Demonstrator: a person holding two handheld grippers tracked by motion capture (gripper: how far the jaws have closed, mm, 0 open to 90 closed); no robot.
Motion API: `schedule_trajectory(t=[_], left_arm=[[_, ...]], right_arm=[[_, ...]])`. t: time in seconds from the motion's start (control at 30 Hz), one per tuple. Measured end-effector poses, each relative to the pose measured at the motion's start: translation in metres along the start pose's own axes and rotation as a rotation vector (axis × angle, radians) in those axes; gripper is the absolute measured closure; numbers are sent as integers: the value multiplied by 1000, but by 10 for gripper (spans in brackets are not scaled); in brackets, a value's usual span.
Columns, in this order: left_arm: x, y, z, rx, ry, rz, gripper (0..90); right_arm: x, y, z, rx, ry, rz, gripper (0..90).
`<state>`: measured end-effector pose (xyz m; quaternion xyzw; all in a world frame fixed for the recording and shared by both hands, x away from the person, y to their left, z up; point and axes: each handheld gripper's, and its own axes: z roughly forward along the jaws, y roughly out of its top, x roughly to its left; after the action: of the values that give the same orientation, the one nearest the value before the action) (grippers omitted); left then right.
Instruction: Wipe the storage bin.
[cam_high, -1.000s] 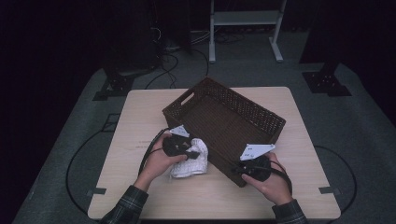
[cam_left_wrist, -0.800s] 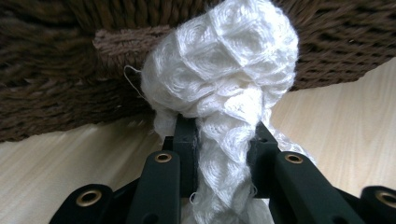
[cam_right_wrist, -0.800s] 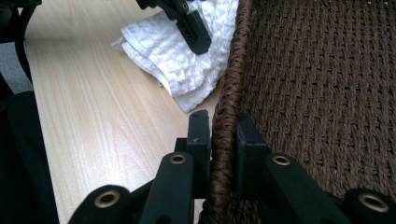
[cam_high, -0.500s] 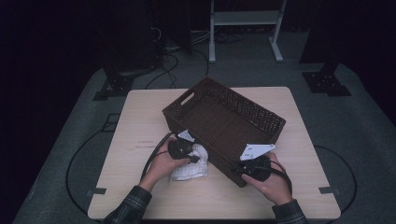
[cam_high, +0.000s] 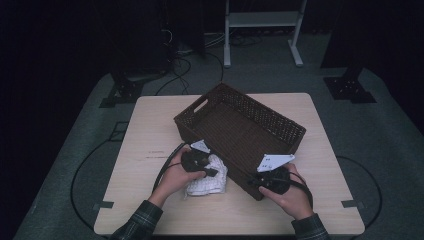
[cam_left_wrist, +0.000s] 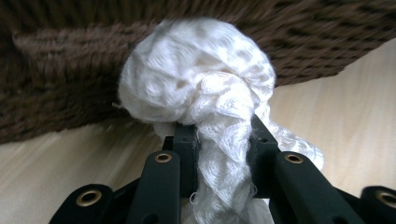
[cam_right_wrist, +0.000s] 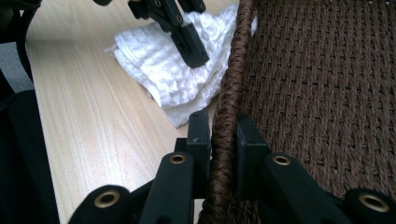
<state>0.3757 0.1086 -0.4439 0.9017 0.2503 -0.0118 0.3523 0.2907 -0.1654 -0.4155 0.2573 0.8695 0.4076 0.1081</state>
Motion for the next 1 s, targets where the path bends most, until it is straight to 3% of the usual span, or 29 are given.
schedule_trajectory(t=[0.2, 0.5, 0.73, 0.87, 1.0], left_arm=[[-10, 9, -18, -55, -18, 27, 704], [-20, 16, -34, -96, -26, 65, 704], [-30, 22, -54, -205, -41, 67, 704], [-29, 22, -53, -185, -36, 77, 704], [-21, 18, -46, -169, -46, 55, 704]], right_arm=[[0, 0, 0, -1, -1, -4, 789], [0, 0, 0, 0, 0, -3, 789], [0, 0, 0, 0, 1, -3, 789], [1, 0, 0, 3, -2, -2, 791], [2, 1, 1, 2, -6, -6, 785]])
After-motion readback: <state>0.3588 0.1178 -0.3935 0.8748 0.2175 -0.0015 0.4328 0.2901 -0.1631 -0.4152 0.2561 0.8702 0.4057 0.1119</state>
